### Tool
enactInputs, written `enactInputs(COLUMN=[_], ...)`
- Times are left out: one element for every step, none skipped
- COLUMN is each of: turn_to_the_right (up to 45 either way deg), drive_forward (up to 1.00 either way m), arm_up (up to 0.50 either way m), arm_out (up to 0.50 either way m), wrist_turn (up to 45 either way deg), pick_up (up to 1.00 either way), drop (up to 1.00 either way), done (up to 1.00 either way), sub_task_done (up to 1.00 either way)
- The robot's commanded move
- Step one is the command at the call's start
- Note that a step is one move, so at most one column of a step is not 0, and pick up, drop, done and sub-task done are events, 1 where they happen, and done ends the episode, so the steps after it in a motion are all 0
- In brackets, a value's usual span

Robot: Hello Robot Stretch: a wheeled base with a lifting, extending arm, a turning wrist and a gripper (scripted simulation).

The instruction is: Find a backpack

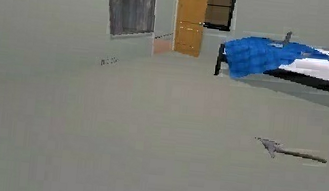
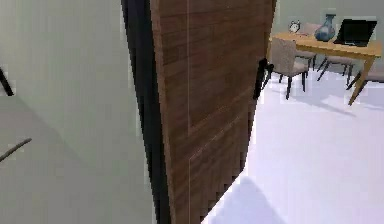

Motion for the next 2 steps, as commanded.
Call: enactInputs(turn_to_the_right=[0.0,0.0], drive_forward=[1.00,1.00], arm_up=[0.00,0.00], arm_out=[0.00,0.00], wrist_turn=[0.0,0.0], pick_up=[0.00,0.00], drop=[0.00,0.00], done=[0.00,0.00], sub_task_done=[0.00,0.00])
